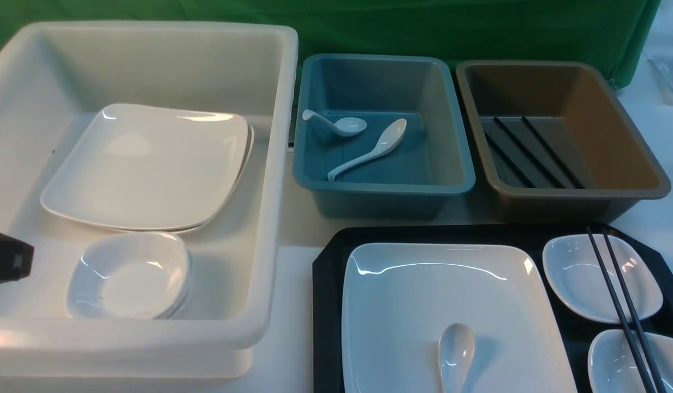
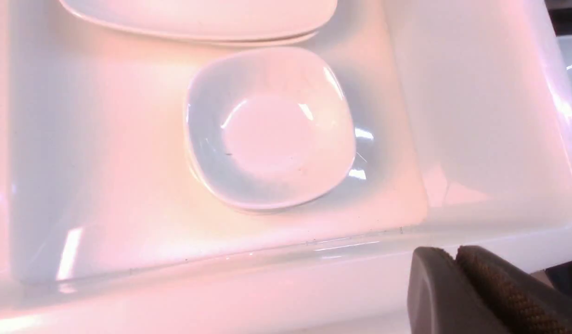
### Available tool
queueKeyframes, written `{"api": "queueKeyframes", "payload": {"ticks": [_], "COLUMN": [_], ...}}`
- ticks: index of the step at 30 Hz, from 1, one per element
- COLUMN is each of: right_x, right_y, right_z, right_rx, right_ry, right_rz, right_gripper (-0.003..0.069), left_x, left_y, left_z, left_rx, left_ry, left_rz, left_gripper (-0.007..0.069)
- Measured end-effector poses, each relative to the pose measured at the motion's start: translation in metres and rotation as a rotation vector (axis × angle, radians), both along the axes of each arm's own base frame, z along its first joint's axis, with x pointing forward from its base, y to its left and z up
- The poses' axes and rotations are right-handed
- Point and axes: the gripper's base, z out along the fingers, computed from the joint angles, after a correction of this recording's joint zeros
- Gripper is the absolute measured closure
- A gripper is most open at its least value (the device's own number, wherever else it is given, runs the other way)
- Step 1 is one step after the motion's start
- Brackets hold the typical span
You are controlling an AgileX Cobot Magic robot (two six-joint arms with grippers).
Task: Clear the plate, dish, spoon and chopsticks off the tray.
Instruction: Use the right arm to grab a pair of chopsticks from the plate
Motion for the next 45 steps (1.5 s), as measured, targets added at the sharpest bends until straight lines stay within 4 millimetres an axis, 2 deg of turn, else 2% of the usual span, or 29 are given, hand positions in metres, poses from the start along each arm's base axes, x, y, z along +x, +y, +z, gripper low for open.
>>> {"api": "queueKeyframes", "payload": {"ticks": [4, 5, 6, 7, 9, 13, 15, 18, 20, 25, 32, 34, 36, 37, 38, 39, 40, 45], "right_x": [0.007, 0.008, 0.015, 0.015, 0.024, 0.042, 0.046, 0.049, 0.051, 0.056, 0.066, 0.067, 0.068, 0.069, 0.069, 0.069, 0.069, 0.069], "right_y": [-0.003, -0.003, -0.004, -0.004, -0.003, -0.004, -0.005, -0.009, -0.013, -0.016, -0.016, -0.016, -0.016, -0.015, -0.015, -0.015, -0.015, -0.015], "right_z": [-0.049, -0.053, -0.072, -0.074, -0.089, -0.112, -0.117, -0.119, -0.119, -0.122, -0.147, -0.15, -0.151, -0.151, -0.151, -0.151, -0.151, -0.151], "right_rx": [-0.039, -0.04, -0.046, -0.047, -0.053, -0.07, -0.084, -0.127, -0.161, -0.202, -0.213, -0.214, -0.212, -0.211, -0.21, -0.209, -0.208, -0.208], "right_ry": [0.067, 0.071, 0.103, 0.111, 0.155, 0.206, 0.217, 0.203, 0.181, 0.158, 0.236, 0.241, 0.236, 0.231, 0.23, 0.226, 0.224, 0.224], "right_rz": [-0.039, -0.043, -0.06, -0.063, -0.075, -0.117, -0.14, -0.164, -0.19, -0.204, -0.214, -0.213, -0.213, -0.214, -0.216, -0.217, -0.221, -0.221], "right_gripper": [0.0637, 0.0636, 0.0622, 0.0615, 0.056, 0.0304, 0.0216, 0.0154, 0.0138, 0.0132, 0.0143, 0.0196, 0.0279, 0.0347, 0.0375, 0.0461, 0.0513, 0.0499], "left_x": [-0.001, -0.001, -0.001, -0.001, -0.001, -0.002, -0.004, -0.005, -0.004, -0.002, 0.0, 0.0, 0.0, 0.0, 0.0, 0.0, 0.0, 0.001], "left_y": [-0.012, -0.012, -0.019, -0.021, -0.028, -0.04, -0.044, -0.048, -0.048, -0.046, -0.045, -0.045, -0.045, -0.045, -0.045, -0.045, -0.045, -0.045], "left_z": [-0.001, -0.001, -0.004, -0.004, -0.008, -0.012, -0.011, -0.011, -0.011, -0.01, -0.01, -0.01, -0.01, -0.01, -0.01, -0.009, -0.009, -0.009], "left_rx": [-0.002, -0.002, -0.007, -0.006, 0.004, 0.033, 0.034, 0.034, 0.039, 0.067, 0.074, 0.075, 0.075, 0.075, 0.075, 0.074, 0.073, 0.071], "left_ry": [0.014, 0.015, 0.044, 0.051, 0.087, 0.123, 0.121, 0.112, 0.108, 0.083, 0.066, 0.064, 0.062, 0.062, 0.062, 0.057, 0.054, 0.047], "left_rz": [-0.087, -0.093, -0.134, -0.143, -0.176, -0.213, -0.223, -0.243, -0.239, -0.224, -0.22, -0.22, -0.219, -0.219, -0.219, -0.219, -0.219, -0.218], "left_gripper": [0.0618, 0.062, 0.0622, 0.0622, 0.0622, 0.0622, 0.0623, 0.0623, 0.0623, 0.0623, 0.0623, 0.0623, 0.0623, 0.0623, 0.0623, 0.0623, 0.0623, 0.0623]}}
